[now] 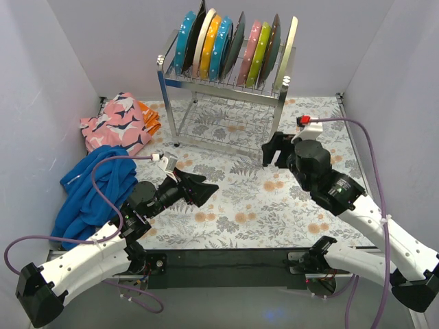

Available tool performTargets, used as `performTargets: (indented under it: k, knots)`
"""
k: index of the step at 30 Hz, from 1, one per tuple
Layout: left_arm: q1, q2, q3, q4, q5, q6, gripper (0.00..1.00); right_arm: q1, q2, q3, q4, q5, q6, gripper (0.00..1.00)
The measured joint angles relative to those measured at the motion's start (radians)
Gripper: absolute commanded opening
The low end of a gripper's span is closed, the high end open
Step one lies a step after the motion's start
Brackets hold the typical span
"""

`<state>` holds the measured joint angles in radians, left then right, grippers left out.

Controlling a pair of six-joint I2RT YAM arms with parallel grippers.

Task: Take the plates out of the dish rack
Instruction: Unload the plate from the dish rack.

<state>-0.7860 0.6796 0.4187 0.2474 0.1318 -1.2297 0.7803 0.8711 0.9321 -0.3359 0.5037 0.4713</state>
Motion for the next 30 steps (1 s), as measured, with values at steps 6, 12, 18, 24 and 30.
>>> performTargets:
  k: [6, 12, 18, 24, 30]
  knots:
    - [-0.003, 0.001, 0.000, 0.000, 0.000, 0.000, 0.77, 0.000, 0.140, 0.293, -0.037, 0.138, -0.008, 0.79]
    - [-0.006, 0.002, 0.000, 0.000, 0.007, -0.002, 0.77, 0.000, 0.274, 0.520, 0.015, 0.278, -0.128, 0.77]
    - [-0.010, 0.009, 0.000, 0.000, 0.014, -0.005, 0.77, 0.000, 0.450, 0.743, 0.109, 0.366, -0.311, 0.76]
    - [-0.010, 0.009, 0.000, 0.000, 0.017, -0.005, 0.77, 0.000, 0.648, 1.012, 0.199, 0.465, -0.534, 0.75]
    - [-0.015, 0.010, 0.000, 0.000, 0.019, -0.005, 0.77, -0.004, 0.775, 1.109, 0.244, 0.576, -0.689, 0.72]
